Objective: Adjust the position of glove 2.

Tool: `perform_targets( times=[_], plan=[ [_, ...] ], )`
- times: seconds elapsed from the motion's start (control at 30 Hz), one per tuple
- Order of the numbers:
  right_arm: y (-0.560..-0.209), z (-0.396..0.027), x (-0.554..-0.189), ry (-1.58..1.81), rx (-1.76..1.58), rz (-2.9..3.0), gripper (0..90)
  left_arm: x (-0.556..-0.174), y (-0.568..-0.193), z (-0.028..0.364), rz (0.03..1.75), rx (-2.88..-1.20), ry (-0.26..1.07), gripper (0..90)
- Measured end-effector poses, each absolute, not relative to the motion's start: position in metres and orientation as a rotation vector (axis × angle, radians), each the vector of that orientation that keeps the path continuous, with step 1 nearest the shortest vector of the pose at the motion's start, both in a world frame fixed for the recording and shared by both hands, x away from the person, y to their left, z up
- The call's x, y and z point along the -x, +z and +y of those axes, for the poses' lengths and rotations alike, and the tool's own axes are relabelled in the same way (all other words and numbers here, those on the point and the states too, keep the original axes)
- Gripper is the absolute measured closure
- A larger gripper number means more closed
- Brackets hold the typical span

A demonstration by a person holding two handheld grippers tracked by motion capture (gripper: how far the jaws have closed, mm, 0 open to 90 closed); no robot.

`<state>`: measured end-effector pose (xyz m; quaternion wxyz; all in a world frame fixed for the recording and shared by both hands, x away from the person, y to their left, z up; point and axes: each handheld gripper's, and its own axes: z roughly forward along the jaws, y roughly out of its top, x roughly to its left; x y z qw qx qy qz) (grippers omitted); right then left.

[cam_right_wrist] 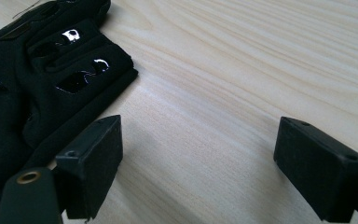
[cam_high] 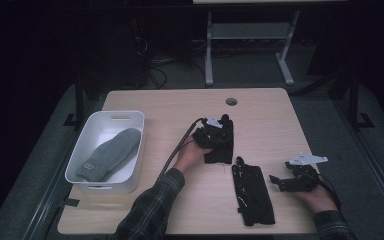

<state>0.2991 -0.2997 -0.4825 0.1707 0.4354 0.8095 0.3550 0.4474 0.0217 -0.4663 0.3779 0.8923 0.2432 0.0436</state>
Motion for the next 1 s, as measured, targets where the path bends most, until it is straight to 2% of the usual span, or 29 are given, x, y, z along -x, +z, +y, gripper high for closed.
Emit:
perform_targets(
  times=[0.23, 0.6, 1.0],
  plan=[
    [-0.483, -0.300, -0.299, 1.008, -1.238, 2.298, 15.3, -0.429, -0.468, 0.037, 0.667, -2.243, 0.102, 89.6],
    [-0.483, -0.300, -0.299, 1.007, -1.238, 2.296, 15.3, -0.397, -0.468, 0.062, 0.636, -2.248, 0.048, 89.6],
    [-0.483, -0.300, -0.299, 1.007, -1.239, 2.295, 15.3, -0.362, -0.462, 0.071, 0.571, -2.311, 0.014, 89.6]
  ],
)
